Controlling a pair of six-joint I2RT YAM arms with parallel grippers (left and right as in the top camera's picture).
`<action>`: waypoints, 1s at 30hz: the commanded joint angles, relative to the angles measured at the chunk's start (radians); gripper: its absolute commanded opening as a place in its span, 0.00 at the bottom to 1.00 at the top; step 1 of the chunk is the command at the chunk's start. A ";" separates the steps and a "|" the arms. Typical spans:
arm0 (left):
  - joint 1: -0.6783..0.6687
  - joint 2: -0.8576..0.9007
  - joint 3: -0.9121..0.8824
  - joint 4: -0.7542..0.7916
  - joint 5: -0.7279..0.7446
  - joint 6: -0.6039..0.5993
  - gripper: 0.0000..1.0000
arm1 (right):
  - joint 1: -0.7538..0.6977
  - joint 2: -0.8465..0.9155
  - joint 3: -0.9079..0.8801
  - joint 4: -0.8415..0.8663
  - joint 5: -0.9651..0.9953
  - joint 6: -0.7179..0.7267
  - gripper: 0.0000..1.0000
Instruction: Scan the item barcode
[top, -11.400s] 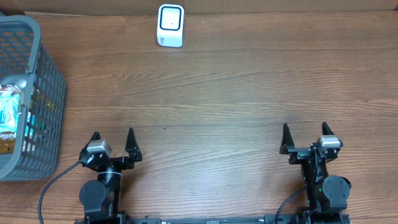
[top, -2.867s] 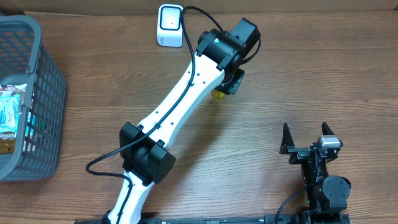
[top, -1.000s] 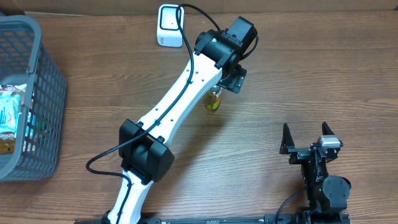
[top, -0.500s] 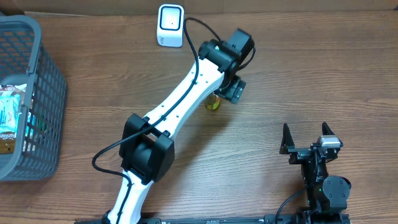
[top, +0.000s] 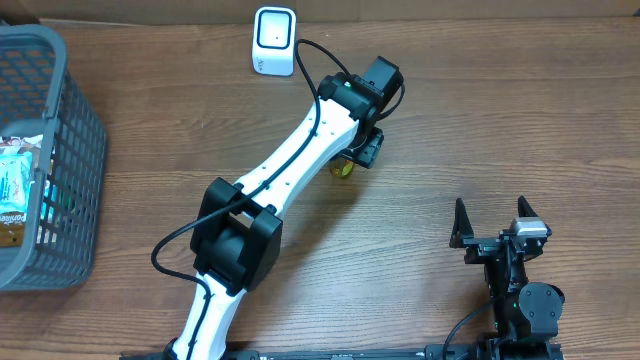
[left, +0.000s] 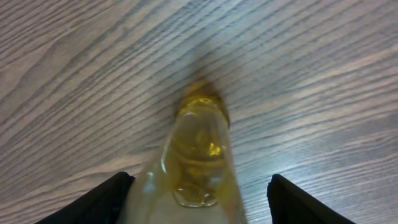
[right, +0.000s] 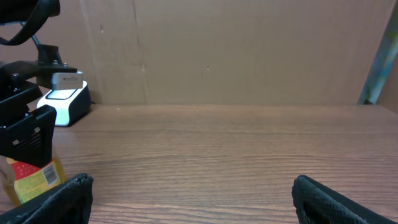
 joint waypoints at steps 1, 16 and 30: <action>0.023 -0.016 0.016 0.000 0.008 -0.045 0.73 | 0.005 -0.005 -0.010 0.006 0.005 -0.004 1.00; 0.049 -0.044 0.018 -0.037 0.056 -0.071 0.37 | 0.005 -0.005 -0.010 0.006 0.004 -0.004 1.00; 0.047 -0.361 0.013 -0.293 -0.049 -0.154 0.40 | 0.005 -0.005 -0.010 0.006 0.004 -0.005 1.00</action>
